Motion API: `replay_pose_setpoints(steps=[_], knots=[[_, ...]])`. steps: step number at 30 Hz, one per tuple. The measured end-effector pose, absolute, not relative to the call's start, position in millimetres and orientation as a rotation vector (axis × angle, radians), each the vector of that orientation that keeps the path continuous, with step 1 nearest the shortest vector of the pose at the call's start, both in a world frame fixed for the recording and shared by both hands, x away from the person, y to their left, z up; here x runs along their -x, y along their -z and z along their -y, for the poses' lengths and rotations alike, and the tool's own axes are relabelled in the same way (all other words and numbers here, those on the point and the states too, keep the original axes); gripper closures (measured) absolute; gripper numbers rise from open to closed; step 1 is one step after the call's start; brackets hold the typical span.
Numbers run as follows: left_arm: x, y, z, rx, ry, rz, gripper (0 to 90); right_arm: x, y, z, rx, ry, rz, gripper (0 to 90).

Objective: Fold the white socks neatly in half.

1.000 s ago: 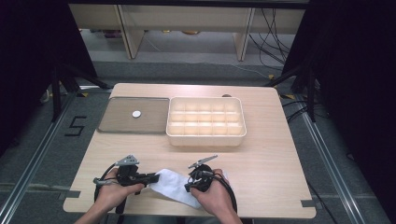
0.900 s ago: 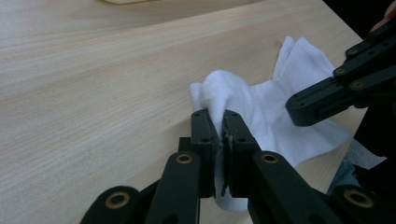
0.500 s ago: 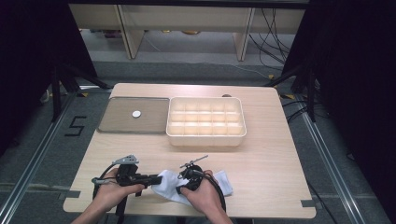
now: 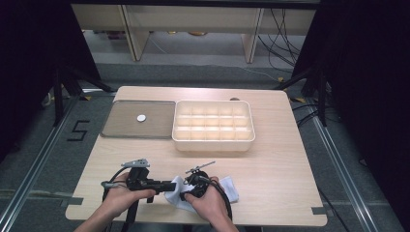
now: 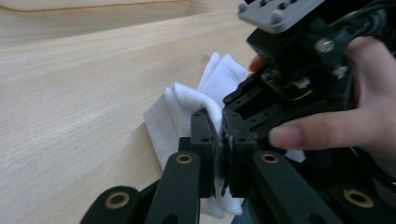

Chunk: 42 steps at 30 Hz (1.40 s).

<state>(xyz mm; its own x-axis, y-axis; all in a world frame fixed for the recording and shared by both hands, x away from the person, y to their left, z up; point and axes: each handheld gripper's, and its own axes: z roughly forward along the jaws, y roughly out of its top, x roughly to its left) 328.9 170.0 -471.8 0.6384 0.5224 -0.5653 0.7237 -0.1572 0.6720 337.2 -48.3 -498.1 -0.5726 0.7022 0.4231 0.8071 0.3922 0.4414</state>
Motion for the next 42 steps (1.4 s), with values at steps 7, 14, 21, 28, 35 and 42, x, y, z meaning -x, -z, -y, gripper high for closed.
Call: replay_pose_setpoints(steps=[7, 14, 21, 28, 35, 42], knots=[[-331, 472, -173, -1.823, 0.246, -1.005, 84.3, -344, 461, 116, 1.609, 0.971, 2.479, 89.7], [-332, 468, -168, -1.821, 0.234, -0.994, 84.3, -341, 467, 186, 1.971, 0.733, 2.475, 89.9], [-333, 467, -160, -1.826, 0.236, -0.988, 84.3, -338, 481, 179, 1.934, 0.697, 2.486, 89.0], [-337, 469, -150, -1.827, 0.252, -0.985, 84.2, -337, 483, 167, 1.92, 0.688, 2.505, 88.7], [-339, 471, -147, -1.836, 0.259, -0.983, 84.2, -337, 484, 157, 1.893, 0.684, 2.507, 88.5], [-338, 470, -141, -1.836, 0.255, -0.982, 84.2, -337, 483, 153, 1.886, 0.692, 2.505, 88.5]])
